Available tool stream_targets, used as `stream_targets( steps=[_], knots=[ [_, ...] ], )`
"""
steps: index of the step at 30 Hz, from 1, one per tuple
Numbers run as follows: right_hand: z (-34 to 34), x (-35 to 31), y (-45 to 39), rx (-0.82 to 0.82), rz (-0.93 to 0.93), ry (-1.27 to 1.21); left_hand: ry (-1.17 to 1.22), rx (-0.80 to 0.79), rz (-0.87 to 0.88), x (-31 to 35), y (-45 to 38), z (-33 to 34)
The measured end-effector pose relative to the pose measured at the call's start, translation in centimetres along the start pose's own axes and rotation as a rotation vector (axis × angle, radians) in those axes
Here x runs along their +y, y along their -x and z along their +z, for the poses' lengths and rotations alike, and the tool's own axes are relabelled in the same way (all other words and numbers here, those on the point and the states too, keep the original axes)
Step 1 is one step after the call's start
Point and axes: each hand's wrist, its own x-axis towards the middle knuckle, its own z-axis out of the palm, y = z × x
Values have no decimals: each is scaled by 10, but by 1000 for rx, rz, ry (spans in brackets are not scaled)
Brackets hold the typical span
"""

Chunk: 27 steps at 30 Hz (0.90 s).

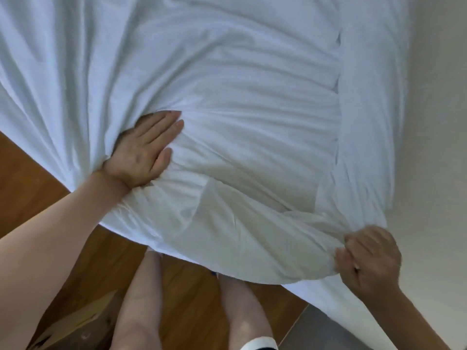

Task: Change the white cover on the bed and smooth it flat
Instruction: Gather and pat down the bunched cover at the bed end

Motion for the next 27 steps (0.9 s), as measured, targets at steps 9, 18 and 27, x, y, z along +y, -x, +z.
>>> stream_targets(
  steps=[9,18,27],
  knots=[
    [16,-29,-11,-206,395,-98,-1,-192,-276,32,-1,-26],
    [-29,-166,-144,-448,731,-193,274,-641,-601,97,13,-180],
    [-60,-337,-284,-815,642,-390,309,-702,-977,10,115,-369]
  ],
)
